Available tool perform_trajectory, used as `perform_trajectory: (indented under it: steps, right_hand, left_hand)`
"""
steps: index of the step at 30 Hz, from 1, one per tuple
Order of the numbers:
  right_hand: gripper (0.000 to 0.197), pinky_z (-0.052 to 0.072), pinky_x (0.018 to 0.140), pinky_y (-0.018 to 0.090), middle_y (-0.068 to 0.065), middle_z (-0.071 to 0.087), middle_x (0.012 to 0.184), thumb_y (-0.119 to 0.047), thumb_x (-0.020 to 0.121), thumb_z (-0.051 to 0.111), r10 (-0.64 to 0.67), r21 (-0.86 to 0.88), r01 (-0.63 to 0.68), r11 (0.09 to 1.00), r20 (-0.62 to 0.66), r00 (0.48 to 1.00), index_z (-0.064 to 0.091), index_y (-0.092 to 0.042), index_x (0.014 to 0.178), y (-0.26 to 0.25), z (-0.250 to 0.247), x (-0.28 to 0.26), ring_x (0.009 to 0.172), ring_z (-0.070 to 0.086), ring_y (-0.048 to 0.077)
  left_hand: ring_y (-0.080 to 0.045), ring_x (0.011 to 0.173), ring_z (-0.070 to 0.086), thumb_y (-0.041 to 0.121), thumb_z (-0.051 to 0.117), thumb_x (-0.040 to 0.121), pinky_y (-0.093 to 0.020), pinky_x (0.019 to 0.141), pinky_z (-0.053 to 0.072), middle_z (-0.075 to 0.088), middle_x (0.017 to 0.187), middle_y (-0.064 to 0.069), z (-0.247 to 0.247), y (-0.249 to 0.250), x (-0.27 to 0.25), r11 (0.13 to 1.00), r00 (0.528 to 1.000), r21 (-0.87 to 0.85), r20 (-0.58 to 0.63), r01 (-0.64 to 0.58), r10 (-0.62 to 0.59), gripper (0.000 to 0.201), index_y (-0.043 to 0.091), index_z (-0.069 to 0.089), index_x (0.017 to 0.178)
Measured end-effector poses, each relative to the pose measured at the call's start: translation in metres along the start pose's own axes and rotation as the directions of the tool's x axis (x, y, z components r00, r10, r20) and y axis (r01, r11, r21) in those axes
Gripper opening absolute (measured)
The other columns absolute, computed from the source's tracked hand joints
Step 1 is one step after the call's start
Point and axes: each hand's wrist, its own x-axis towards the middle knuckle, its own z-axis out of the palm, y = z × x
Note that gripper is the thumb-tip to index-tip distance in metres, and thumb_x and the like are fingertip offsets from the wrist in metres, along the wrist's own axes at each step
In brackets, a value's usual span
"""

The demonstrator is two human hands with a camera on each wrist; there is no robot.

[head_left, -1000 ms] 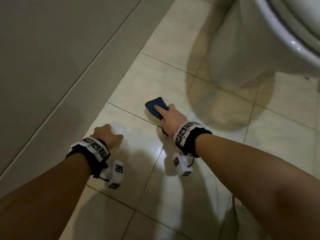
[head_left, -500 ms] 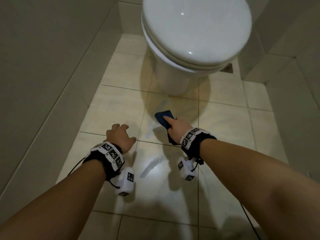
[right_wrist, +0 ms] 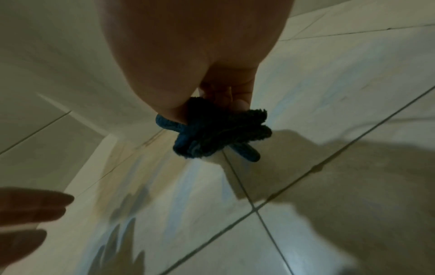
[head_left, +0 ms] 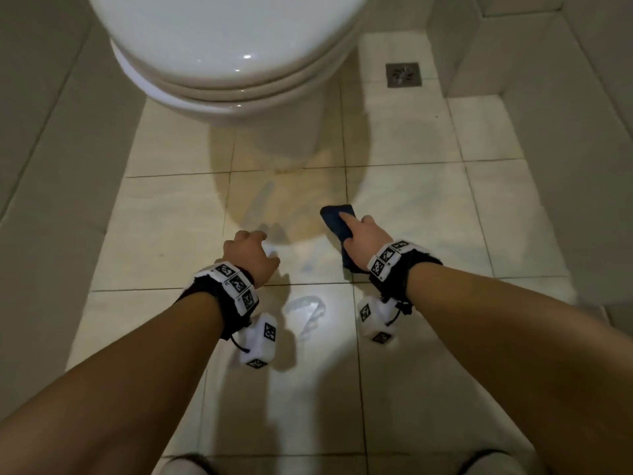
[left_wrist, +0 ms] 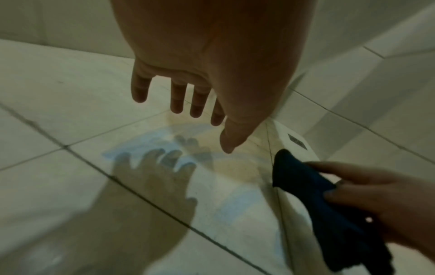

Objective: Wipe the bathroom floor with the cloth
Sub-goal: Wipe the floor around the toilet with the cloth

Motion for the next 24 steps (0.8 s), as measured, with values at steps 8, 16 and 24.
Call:
perform_trajectory:
  steps: [8,16,24]
  right_hand:
    - [0.058,0.044,0.080,0.032,0.022,0.042,0.135,-0.015,0.101,0.040,0.104,0.161,-0.081,0.984,-0.141,0.985,0.024,-0.023,0.156,0.049,0.001,-0.006,0.104,0.055,0.039]
    - [0.058,0.046,0.079,0.035,0.024,0.050,0.132,-0.014,0.098,0.042,0.182,0.191,-0.147,0.970,-0.180,0.967,0.029,-0.018,0.154,0.092,0.007,-0.021,0.104,0.057,0.039]
    - [0.052,0.039,0.072,0.031,0.020,0.044,0.131,-0.018,0.100,0.039,0.126,0.018,-0.125,0.992,-0.155,0.980,0.032,-0.022,0.152,0.062,0.026,-0.014,0.088,0.054,0.032]
  left_hand:
    - [-0.039,0.127,0.040,0.040,0.059,0.090,-0.045,0.103,0.042,0.041,0.144,-0.013,0.036,0.024,0.017,0.993,0.994,0.045,0.030,-0.110,0.109,0.058,0.022,0.044,0.143]
    - [-0.035,0.128,0.037,0.041,0.056,0.092,-0.048,0.098,0.040,0.039,0.143,-0.009,0.059,0.044,0.020,0.978,0.979,0.070,-0.034,-0.198,0.201,0.050,0.024,0.049,0.139]
    - [-0.031,0.132,0.032,0.037,0.062,0.090,-0.045,0.096,0.038,0.036,0.145,-0.005,0.063,0.015,0.006,0.977,0.982,0.101,0.005,-0.189,0.190,0.054,0.025,0.047,0.140]
